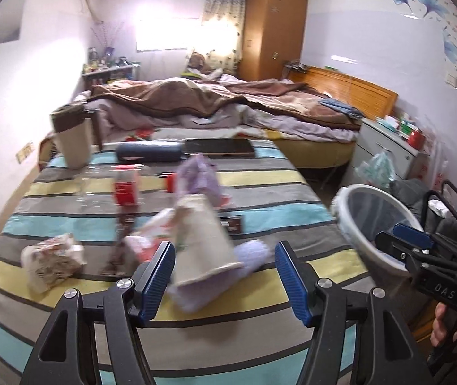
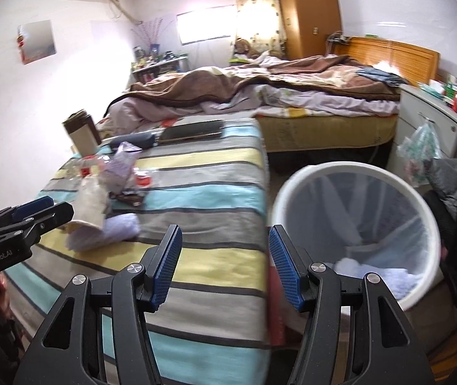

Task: Collect trash
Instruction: 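Grasp the white paper bag with the right tool while left tool returns to the bedspread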

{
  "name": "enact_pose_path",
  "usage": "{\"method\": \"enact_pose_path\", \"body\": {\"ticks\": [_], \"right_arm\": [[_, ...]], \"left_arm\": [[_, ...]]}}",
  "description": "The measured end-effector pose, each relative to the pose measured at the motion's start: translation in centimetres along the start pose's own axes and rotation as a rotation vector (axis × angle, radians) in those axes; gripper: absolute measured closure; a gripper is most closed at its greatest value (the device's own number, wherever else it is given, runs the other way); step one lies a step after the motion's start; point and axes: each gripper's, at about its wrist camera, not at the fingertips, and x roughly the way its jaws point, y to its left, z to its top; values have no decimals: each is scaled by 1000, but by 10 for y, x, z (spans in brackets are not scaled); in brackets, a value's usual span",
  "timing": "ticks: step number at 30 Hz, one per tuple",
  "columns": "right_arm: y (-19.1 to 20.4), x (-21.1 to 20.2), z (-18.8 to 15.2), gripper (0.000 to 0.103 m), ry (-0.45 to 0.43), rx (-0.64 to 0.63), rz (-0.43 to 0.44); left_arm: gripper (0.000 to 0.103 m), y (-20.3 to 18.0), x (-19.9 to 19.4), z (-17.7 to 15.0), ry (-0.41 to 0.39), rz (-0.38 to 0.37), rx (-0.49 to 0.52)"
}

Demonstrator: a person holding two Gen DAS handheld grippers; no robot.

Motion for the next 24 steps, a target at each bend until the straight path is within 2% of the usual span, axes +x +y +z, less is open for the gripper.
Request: {"method": "enact_pose_path", "body": {"ticks": [7, 19, 24], "right_arm": [[42, 16, 0, 45, 20, -64, 73], [96, 42, 7, 45, 71, -117, 184], [114, 54, 10, 45, 91, -135, 205]], "left_arm": [[36, 62, -9, -13, 7, 94, -78], [32, 146, -11, -20, 1, 175, -148], [32, 171, -2, -16, 27, 181, -149]]}}
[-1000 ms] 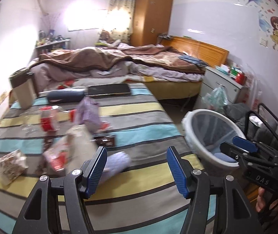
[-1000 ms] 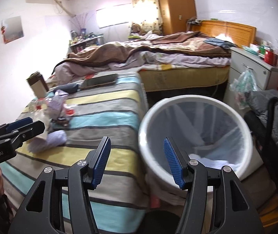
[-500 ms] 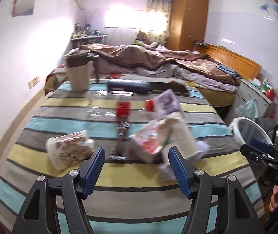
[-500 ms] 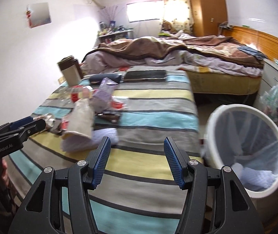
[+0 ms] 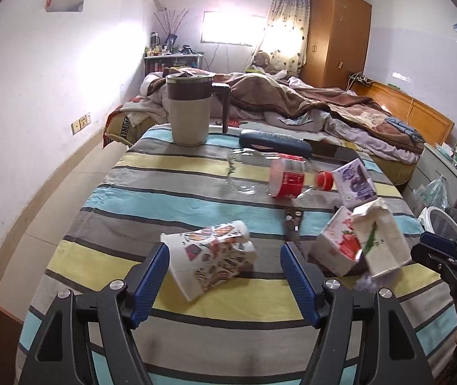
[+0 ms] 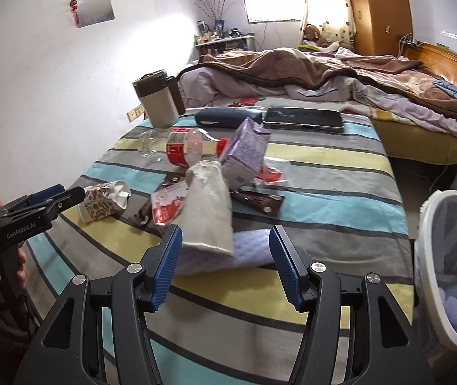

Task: Collect trash
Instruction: 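Grasp the white paper bag with the right tool while left tool returns to the bedspread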

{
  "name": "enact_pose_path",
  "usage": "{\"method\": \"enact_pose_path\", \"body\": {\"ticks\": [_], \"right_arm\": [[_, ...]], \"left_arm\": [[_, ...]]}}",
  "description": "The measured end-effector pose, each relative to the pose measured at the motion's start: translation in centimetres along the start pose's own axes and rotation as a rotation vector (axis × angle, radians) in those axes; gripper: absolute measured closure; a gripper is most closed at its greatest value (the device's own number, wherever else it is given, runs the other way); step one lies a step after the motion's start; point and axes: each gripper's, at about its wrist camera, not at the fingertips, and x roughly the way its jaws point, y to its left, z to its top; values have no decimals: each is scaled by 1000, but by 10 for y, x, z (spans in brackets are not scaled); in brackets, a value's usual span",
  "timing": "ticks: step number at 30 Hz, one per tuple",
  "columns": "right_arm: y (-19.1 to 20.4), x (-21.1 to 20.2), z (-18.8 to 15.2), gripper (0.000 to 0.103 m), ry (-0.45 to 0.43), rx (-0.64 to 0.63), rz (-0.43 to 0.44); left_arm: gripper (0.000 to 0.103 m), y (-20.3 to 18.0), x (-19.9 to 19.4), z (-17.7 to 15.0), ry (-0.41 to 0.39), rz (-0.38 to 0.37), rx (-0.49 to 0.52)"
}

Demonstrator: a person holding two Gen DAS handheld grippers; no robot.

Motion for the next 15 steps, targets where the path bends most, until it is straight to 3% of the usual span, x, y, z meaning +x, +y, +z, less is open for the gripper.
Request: {"method": "enact_pose_path", "body": {"ticks": [8, 15], "right_arm": [[14, 26, 12, 44, 40, -2, 2], [12, 39, 14, 44, 99, 46, -41]], "left_arm": [[32, 25, 29, 8, 65, 5, 4], [32, 26, 49, 2, 130, -69, -16]]}}
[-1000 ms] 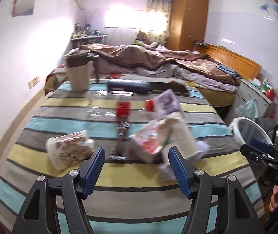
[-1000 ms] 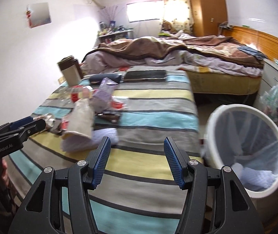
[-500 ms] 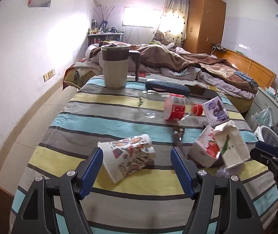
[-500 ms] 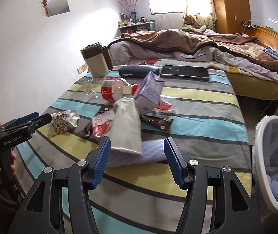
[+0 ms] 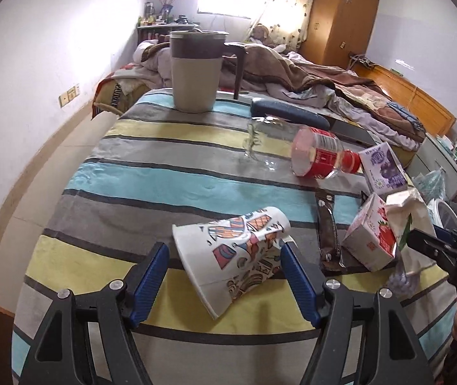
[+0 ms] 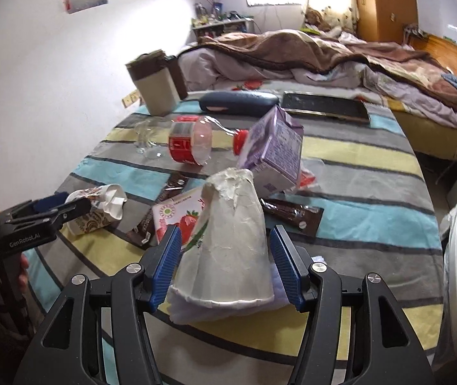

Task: Collect trash
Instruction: 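Grasp the white paper bag with the right tool while left tool returns to the bedspread, then grasp the patterned paper cup with the left tool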

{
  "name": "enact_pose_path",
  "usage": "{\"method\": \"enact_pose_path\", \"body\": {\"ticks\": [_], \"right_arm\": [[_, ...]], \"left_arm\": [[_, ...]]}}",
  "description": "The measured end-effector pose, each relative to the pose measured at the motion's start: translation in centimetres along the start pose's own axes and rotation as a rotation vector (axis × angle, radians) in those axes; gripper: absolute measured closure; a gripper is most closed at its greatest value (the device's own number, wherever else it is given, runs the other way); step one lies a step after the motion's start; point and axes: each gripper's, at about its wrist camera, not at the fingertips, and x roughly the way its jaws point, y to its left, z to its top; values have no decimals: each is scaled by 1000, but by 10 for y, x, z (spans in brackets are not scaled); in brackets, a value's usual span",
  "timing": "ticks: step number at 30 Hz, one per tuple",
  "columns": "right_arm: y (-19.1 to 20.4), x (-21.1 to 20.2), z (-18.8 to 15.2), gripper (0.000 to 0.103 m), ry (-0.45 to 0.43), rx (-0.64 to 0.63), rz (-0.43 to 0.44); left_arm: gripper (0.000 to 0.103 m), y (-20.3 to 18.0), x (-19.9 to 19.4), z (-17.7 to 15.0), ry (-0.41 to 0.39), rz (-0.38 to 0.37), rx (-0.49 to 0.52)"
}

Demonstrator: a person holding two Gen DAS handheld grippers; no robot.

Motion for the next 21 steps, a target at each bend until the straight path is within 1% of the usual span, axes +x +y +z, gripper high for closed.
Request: {"method": "enact_pose_path", "body": {"ticks": [1, 2, 3, 4, 6, 7, 9, 11, 14, 15, 17, 19, 21], "right_arm": [[-1, 0, -1, 44, 0, 4, -2], [-1, -1, -2, 46, -2, 5, 0], [-1, -2, -3, 51, -7, 4, 2], [-1, -4, -3, 58, -15, 5, 6], [0, -7, -4, 62, -27, 1, 11], [1, -7, -3, 65, -29, -4, 7], [2, -7, -3, 68, -31, -10, -4], [2, -9, -5, 73, -37, -6, -2], [0, -12, -5, 76, -49, -2, -15], [-1, -12, -6, 77, -51, -1, -16], [-3, -13, -5, 77, -52, 6, -19], [-5, -13, -5, 77, -53, 13, -18], [-5, -13, -4, 77, -57, 15, -16]], "left_arm": [[32, 0, -1, -1, 2, -6, 4], [32, -1, -1, -4, 4, -10, 6], [32, -3, -1, -6, 6, -20, 10], [32, -5, -3, -7, 7, -22, 9], [32, -9, -8, -10, -3, -36, 11], [32, -12, -11, -12, -4, -67, 11], [32, -19, -14, -16, 8, -132, 2], [32, -28, -15, -19, 16, -155, -1], [32, -45, -17, -26, 36, -190, 32], [32, -50, -18, -27, 37, -191, 46], [32, -57, -27, -28, 13, -151, 74], [32, -60, -38, -26, -39, -68, 102], [31, -60, -46, -24, -86, -1, 122]]}}
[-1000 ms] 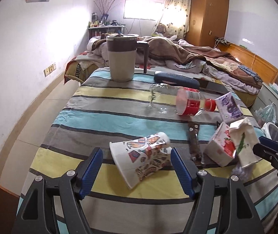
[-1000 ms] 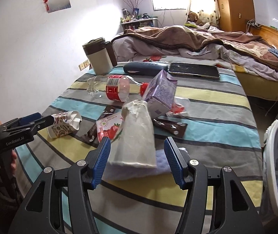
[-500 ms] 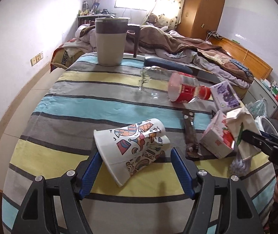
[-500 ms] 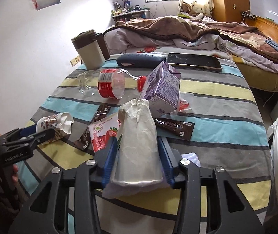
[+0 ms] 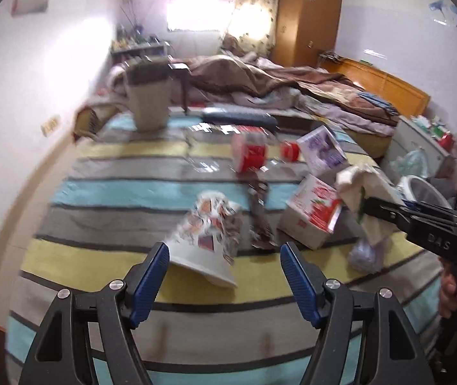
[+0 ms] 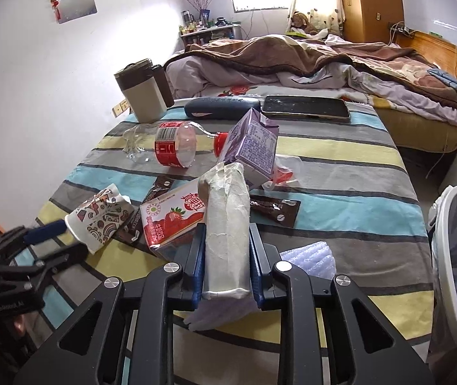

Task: Collect trash
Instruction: 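Grasp the patterned paper cup with the left tool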

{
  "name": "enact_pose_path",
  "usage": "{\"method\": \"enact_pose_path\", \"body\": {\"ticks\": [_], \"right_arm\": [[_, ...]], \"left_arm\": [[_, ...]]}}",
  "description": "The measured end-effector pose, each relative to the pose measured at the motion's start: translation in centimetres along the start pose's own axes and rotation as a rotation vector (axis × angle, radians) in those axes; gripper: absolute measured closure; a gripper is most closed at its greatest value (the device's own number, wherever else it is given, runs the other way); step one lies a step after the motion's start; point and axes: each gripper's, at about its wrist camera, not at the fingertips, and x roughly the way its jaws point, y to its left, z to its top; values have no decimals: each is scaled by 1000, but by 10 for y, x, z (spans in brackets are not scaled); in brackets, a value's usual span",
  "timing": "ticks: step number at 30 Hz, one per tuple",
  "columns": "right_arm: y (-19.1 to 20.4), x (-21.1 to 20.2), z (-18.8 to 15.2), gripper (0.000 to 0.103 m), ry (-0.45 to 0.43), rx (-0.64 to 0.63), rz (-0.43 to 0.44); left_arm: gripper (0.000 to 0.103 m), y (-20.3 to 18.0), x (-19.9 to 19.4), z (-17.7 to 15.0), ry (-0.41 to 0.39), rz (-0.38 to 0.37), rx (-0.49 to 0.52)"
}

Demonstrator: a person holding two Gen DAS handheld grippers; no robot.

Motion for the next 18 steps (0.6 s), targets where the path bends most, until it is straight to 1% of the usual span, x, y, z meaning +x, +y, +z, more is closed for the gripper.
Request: {"method": "enact_pose_path", "body": {"ticks": [2, 4, 5, 6, 8, 9, 11, 13, 18], "right_arm": [[1, 1, 0, 77, 1, 0, 3], [1, 2, 0, 77, 2, 0, 5], [1, 2, 0, 77, 2, 1, 5], [-1, 1, -1, 77, 2, 1, 8], [-1, 1, -1, 77, 0, 2, 10], [-2, 0, -2, 77, -4, 1, 9], [-2, -1, -1, 77, -13, 0, 6], [-2, -1, 0, 77, -18, 3, 5], [-3, -2, -1, 77, -20, 0, 4]], "left_arm": [[31, 4, -1, 4, -10, 19, 4], [31, 11, 5, 7, 0, 17, 7], [31, 15, 12, 8, 11, 4, 5], [31, 20, 20, 10, 42, -18, -9], [31, 28, 32, 12, 69, -23, -38], [31, 28, 35, 12, 67, -29, -31], [31, 27, 46, 12, 101, -40, -20], [31, 25, 52, 12, 111, -47, -22], [33, 24, 65, 14, 132, -32, -16]]}}
